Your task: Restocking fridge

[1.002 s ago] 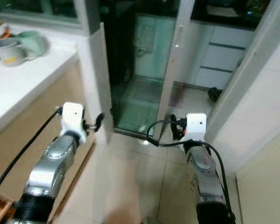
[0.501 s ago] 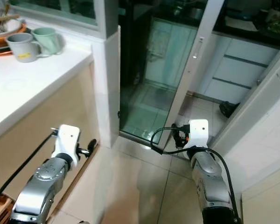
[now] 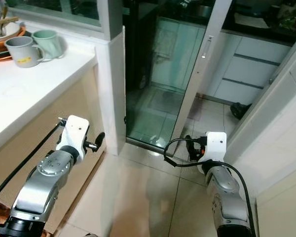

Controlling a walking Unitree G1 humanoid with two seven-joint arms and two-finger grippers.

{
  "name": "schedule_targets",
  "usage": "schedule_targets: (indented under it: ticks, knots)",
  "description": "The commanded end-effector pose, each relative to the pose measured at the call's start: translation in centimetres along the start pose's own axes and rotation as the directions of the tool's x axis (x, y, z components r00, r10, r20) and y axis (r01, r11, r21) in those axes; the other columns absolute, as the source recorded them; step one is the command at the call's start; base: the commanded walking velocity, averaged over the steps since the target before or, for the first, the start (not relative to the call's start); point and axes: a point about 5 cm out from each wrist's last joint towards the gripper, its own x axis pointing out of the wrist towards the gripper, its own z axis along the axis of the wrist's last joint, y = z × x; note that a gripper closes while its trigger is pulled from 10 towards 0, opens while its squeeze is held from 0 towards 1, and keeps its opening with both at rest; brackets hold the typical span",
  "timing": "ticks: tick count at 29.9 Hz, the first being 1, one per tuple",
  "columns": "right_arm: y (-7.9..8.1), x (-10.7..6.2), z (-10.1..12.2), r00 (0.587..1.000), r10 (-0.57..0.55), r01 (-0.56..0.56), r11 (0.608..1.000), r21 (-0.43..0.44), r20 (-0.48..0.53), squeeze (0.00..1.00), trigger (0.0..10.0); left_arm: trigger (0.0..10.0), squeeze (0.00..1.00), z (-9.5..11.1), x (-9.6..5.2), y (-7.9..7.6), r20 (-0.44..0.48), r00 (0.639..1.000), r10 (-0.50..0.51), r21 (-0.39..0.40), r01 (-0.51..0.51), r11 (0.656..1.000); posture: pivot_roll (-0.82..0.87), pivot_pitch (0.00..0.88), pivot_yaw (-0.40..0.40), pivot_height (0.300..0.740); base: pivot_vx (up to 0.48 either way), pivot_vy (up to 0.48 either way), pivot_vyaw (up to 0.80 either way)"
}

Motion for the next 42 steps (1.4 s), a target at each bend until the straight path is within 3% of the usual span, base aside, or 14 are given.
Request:
schedule_targets:
  ticks: [1, 2, 4, 6, 40, 41, 42]
  knots:
    - [0.2, 0.0, -0.4, 1.000, -0.016, 0.016, 1.000, 0.012, 0.001, 0.11, 10.0, 10.0, 0.00, 0.7, 0.3, 0.3, 0.028, 1.000, -0.010, 0.000, 0.010, 1.000, -0.11, 0.000, 0.027, 0.740, 0.000, 0.000, 0.00]
    - [0.3, 0.0, -0.4, 1.000, -0.016, 0.016, 1.000, 0.012, 0.002, 0.11, 10.0, 10.0, 0.00, 0.7, 0.3, 0.4, 0.027, 1.000, -0.009, -0.009, 0.009, 1.000, -0.11, 0.000, 0.027, 0.740, 0.000, 0.000, 0.00]
    - [0.7, 0.0, -0.3, 1.000, -0.013, 0.013, 1.000, 0.009, 0.008, 0.11, 10.0, 10.0, 0.00, -0.1, 0.4, 0.2, -0.014, 1.000, 0.007, -0.116, -0.008, 0.993, -0.11, 0.000, 0.027, 0.740, 0.000, 0.000, 0.00]
    - [0.9, 0.0, -0.2, 1.000, -0.008, 0.008, 1.000, 0.002, 0.010, 0.12, 10.0, 10.0, 0.00, -0.5, 0.4, 0.0, -0.034, 0.999, 0.019, -0.148, -0.023, 0.989, -0.11, 0.000, 0.027, 0.740, 0.000, 0.000, 0.00]
    - [0.7, 0.0, -0.3, 1.000, -0.005, 0.005, 1.000, -0.019, 0.003, 0.12, 10.0, 10.0, 0.00, -0.6, 0.4, -0.4, -0.033, 0.999, 0.015, -0.150, -0.020, 0.989, -0.11, 0.000, 0.013, 0.740, 0.000, 0.000, 0.00]
    - [2.1, 0.7, -0.3, 0.999, 0.040, -0.040, 0.999, -0.022, -0.007, 0.12, 10.0, 10.0, 0.00, -0.3, 0.7, 1.6, -0.025, 0.997, 0.073, -0.085, -0.075, 0.994, 0.04, 0.000, -0.093, 0.740, 0.000, 0.000, 0.00]
    - [3.1, 1.2, -0.5, 0.997, 0.069, -0.070, 0.997, -0.028, -0.019, 0.12, 10.0, 10.0, 0.00, -0.3, 0.8, 3.0, -0.022, 0.994, 0.111, -0.043, -0.111, 0.993, 0.04, 0.000, -0.093, 0.740, 0.000, 0.000, 0.00]
